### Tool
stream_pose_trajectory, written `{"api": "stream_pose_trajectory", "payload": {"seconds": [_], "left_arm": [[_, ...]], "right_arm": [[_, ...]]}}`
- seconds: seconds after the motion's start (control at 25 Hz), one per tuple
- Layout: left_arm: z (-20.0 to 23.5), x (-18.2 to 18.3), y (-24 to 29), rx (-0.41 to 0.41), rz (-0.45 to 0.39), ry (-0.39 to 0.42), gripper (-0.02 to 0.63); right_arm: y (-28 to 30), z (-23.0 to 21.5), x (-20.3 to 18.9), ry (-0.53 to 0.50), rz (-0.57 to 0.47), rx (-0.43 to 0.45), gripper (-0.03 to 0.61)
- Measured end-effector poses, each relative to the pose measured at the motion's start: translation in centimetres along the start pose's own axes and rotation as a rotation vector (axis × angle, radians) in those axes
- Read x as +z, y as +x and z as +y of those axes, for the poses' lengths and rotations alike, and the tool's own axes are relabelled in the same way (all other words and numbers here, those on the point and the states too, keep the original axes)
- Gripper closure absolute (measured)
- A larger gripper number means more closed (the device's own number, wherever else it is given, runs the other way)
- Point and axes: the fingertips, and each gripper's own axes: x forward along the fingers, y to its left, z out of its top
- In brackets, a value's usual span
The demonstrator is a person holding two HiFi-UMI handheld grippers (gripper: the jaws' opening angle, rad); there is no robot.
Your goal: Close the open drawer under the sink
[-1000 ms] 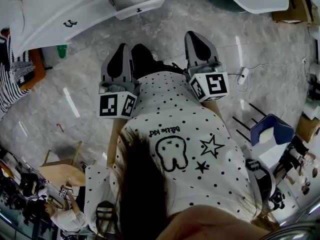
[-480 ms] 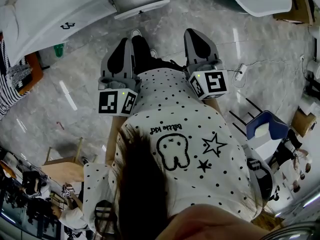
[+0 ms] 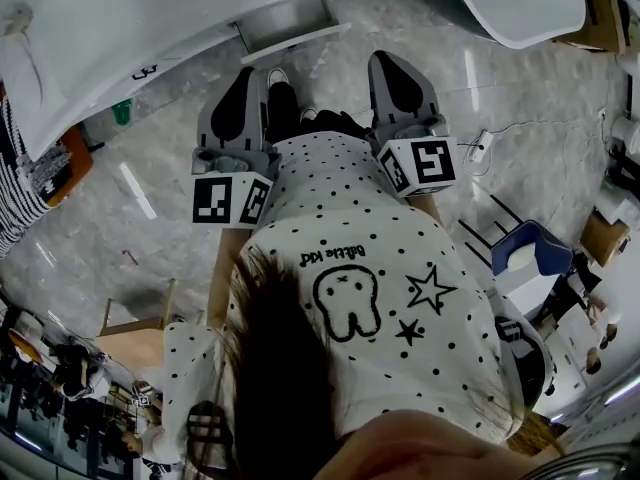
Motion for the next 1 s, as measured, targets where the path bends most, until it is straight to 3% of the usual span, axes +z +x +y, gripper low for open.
{"api": "stream_pose_trajectory", "payload": {"seconds": [0.32,0.76,1.0], "left_arm": [[2.4,0.5,1.3,0.016,0.014,-0.008,0.607],[3.4,0.7,0.9,0.108,-0.017,-0.016,0.607],[1.8,1.1,2.0,0.172,-0.034,-0.005,0.607]], "right_arm": [[2.0,-1.1,0.3,0.018,0.0,-0.043,0.566],[4.1,-0.4,0.3,0.01,0.011,0.065,0.566],[4.3,-2.6,1.7,-0.009,0.007,0.114,0.566]]}}
